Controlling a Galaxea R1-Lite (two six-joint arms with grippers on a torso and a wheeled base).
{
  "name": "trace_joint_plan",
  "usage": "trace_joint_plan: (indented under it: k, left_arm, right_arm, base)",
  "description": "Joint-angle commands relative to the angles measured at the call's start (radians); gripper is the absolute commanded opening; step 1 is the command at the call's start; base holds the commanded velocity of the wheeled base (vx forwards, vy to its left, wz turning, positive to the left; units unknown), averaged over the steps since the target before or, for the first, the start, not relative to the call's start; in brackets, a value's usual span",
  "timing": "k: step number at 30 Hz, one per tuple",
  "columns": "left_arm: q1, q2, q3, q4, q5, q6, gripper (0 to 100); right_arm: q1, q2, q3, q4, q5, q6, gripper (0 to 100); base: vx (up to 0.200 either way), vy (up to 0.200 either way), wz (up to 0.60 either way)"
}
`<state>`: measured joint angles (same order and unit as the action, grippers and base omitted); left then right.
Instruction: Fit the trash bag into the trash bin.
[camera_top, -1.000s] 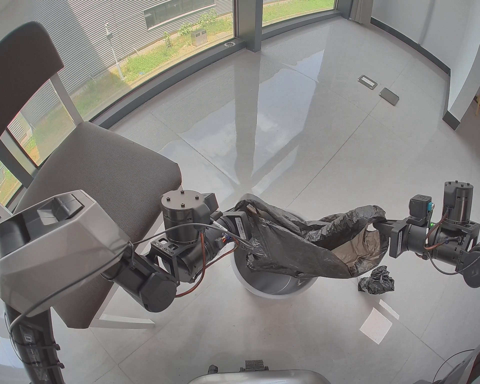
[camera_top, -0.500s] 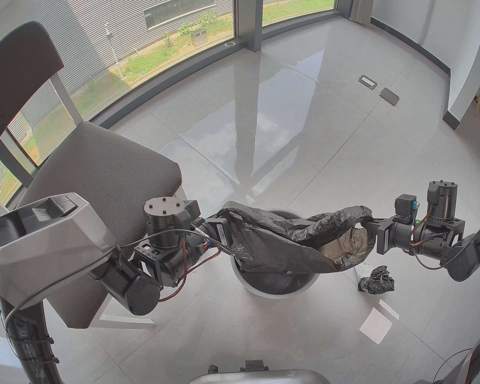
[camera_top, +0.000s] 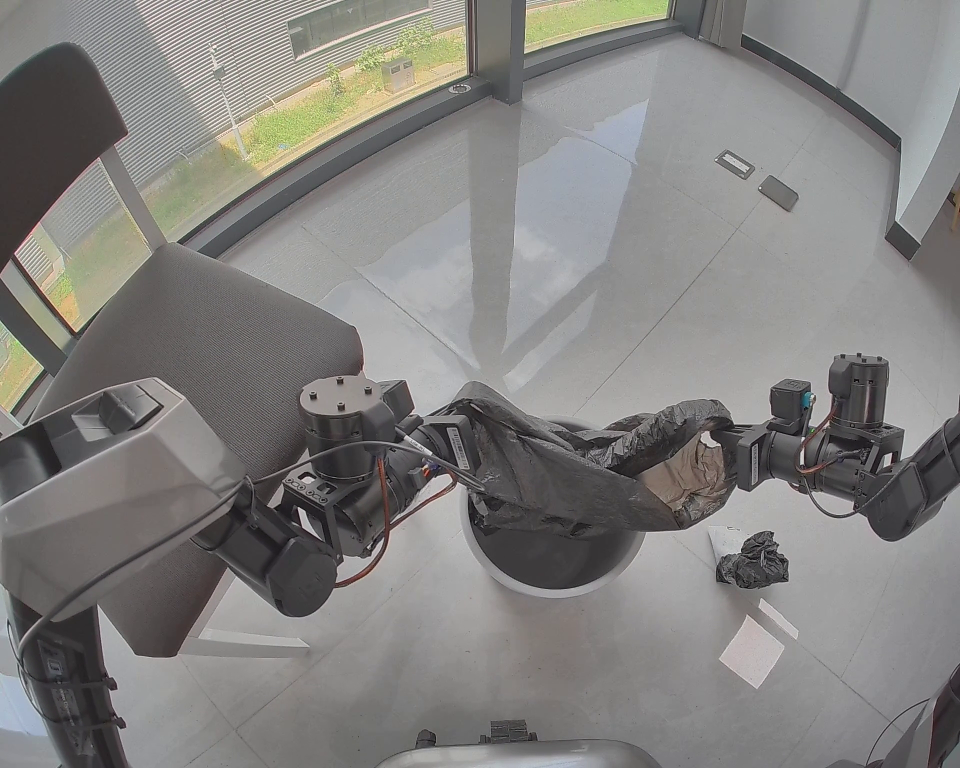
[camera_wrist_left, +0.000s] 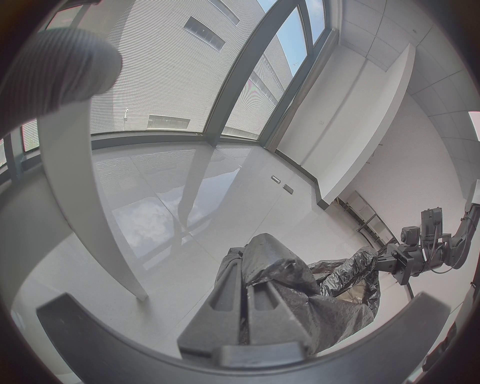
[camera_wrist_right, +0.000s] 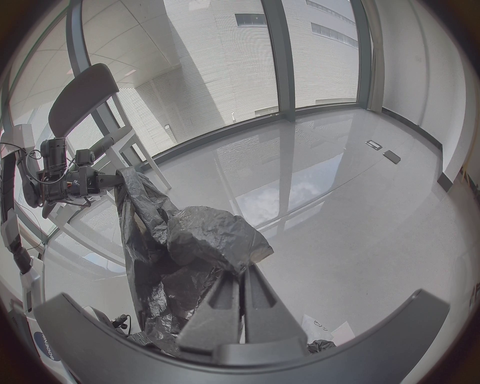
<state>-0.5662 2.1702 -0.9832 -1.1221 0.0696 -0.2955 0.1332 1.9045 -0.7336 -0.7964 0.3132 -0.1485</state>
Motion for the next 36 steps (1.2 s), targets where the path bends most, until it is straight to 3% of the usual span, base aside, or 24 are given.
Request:
trace_joint_plan:
  k: [1,17,18,25,32,36]
  left_arm:
    - [-0.006,0.063,-0.055,-0.002,0.006,-0.002,0]
    - [0.011,0.053,-0.068,-0.011,0.007,-0.051,0]
    - [0.011,0.049,-0.061,-0.013,0.007,-0.060,0]
    - [0.015,0.037,-0.037,-0.028,0.015,-0.080,0]
    - [0.005,0.028,0.020,-0.073,0.030,-0.079,0]
    - [0.006,0.013,0.072,-0.097,0.030,-0.079,0]
  right_arm:
    - [-0.003,0.024,-0.030,0.003,0.000,0.000,0]
    - [-0.027,0.065,-0.155,0.095,0.000,-0.037,0]
    - [-0.032,0.067,-0.153,0.092,0.000,-0.043,100]
    - [-0.084,0.057,-0.118,0.091,-0.002,-0.137,100]
    - [-0.103,-0.001,-0.099,0.089,-0.002,-0.134,100]
    - [-0.073,-0.059,-0.040,0.089,-0.002,-0.141,100]
  base:
    - [0.000,0.000,0.00]
    - [0.000,0.000,0.00]
    - [0.000,0.000,0.00]
    - [0.000,0.000,0.00]
    - [0.000,0.000,0.00]
    - [0.000,0.000,0.00]
